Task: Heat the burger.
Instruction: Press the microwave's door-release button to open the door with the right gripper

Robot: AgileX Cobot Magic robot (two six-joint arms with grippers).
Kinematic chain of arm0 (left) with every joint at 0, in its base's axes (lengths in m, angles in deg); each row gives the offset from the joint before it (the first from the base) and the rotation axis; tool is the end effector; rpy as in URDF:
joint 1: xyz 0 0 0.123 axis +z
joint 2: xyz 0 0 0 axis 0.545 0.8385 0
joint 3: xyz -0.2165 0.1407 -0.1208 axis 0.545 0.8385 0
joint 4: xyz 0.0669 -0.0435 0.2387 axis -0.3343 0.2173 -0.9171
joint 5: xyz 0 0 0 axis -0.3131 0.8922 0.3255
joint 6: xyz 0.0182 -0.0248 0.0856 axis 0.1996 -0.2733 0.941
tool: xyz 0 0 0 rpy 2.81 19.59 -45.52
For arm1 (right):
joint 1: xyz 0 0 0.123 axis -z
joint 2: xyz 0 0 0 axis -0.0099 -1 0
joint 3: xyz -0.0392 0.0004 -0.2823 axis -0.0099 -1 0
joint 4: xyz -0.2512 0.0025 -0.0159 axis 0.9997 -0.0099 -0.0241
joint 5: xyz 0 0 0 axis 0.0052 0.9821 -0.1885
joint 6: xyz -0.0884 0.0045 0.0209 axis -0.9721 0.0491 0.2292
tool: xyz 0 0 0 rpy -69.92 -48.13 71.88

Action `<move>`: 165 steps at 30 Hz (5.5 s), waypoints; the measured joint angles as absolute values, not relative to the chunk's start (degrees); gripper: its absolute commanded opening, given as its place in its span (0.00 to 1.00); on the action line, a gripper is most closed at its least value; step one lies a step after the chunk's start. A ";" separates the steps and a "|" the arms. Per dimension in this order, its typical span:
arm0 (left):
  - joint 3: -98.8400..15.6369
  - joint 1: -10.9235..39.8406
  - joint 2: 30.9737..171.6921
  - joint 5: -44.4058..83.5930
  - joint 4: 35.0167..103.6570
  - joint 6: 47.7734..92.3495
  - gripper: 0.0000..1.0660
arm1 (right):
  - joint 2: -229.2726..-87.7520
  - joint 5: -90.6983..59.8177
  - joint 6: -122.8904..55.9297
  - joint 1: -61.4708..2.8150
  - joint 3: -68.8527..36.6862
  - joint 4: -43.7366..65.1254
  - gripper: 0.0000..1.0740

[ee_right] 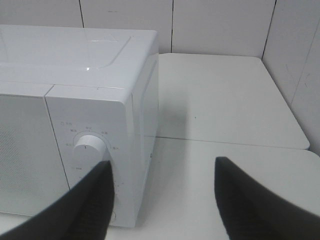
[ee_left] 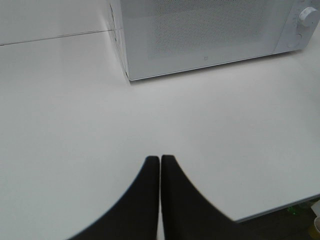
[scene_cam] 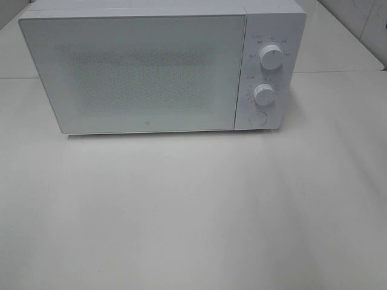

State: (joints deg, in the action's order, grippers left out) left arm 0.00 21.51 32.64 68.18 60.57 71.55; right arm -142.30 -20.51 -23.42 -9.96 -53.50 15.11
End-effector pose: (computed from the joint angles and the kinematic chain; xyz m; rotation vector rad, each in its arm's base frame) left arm -0.0065 -0.0068 0.2791 0.2989 2.0007 -0.1906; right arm 0.1915 0.0327 0.3033 -0.1297 1.7214 0.1474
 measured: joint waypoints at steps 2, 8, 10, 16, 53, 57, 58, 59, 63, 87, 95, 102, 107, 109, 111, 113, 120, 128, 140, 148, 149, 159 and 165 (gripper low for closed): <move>0.00 21.51 32.64 68.18 60.57 71.55 0.00 | -144.47 -22.34 -23.42 -9.96 -53.50 15.11 0.43; 0.00 21.51 32.64 68.18 60.57 71.55 0.00 | -150.83 -28.93 -23.42 -9.96 -53.50 15.11 0.28; 0.00 21.51 32.64 68.18 60.57 71.55 0.00 | -152.04 -30.25 -23.42 -9.96 -53.50 15.11 0.25; 0.00 21.51 32.64 68.18 60.57 71.55 0.00 | -158.57 -37.59 -23.42 -9.96 -53.50 15.11 0.15; 0.00 21.51 32.64 68.18 60.57 71.55 0.00 | -187.62 -64.74 -7.67 -9.96 -60.77 26.05 0.04; 0.00 21.51 32.64 68.18 60.57 71.55 0.00 | -188.65 -66.40 1.10 -9.96 -60.77 26.11 0.05; 0.00 21.51 32.64 68.18 60.57 71.55 0.00 | -188.88 -66.81 4.48 -9.96 -60.77 26.11 0.05; 0.00 21.51 32.64 68.18 60.57 71.55 0.00 | -189.11 -67.95 10.44 -9.96 -60.77 26.11 0.06; 0.00 21.51 32.64 68.18 60.57 71.55 0.00 | -189.17 -68.93 18.80 -9.96 -60.83 26.11 0.06; 0.00 21.51 32.64 68.18 60.57 71.55 0.00 | -189.91 -69.38 41.26 -9.96 -57.68 29.72 0.00; 0.00 21.51 32.64 68.18 60.57 71.55 0.00 | -196.79 -70.36 46.99 -16.04 -55.27 25.82 0.00; 0.00 21.51 32.64 68.18 60.57 71.55 0.00 | -199.14 -67.04 47.16 -19.59 -51.72 17.51 0.00; 0.00 21.51 32.64 68.18 60.57 71.55 0.00 | -199.14 -62.51 45.90 -19.59 -49.20 15.85 0.00; 0.00 21.51 32.64 68.18 60.57 71.55 0.00 | -199.31 -61.36 44.76 -19.59 -48.05 14.02 0.00; 0.00 21.51 32.64 68.18 60.57 71.55 0.00 | -199.77 -61.36 44.01 -19.59 -47.60 12.36 0.00; 0.00 21.51 32.64 68.18 60.57 71.55 0.00 | -200.17 -61.36 44.01 -19.59 -47.42 11.78 0.00; 0.00 21.51 32.64 68.18 60.57 71.55 0.00 | -205.44 -68.52 44.01 -19.59 -47.37 10.87 0.00; 0.00 21.51 32.64 68.18 60.57 71.55 0.00 | -209.51 -70.87 46.99 -19.59 -47.31 10.58 0.00; 0.00 21.51 32.64 68.18 60.57 71.55 0.00 | -213.23 -74.20 50.20 -19.59 -43.36 10.87 0.00; 0.00 21.51 32.64 68.18 60.57 71.55 0.00 | -213.40 -68.87 50.26 -20.05 -40.66 11.27 0.00; 0.00 21.51 32.64 68.18 60.57 71.55 0.00 | -213.52 -68.30 50.26 -20.10 -40.20 11.61 0.00; 0.00 21.51 32.64 68.18 60.57 71.55 0.00 | -213.69 -65.49 50.20 -20.10 -38.77 12.13 0.00; 0.00 21.51 32.64 68.18 60.57 71.55 0.00 | -213.69 -64.69 50.20 -20.22 -38.08 10.87 0.00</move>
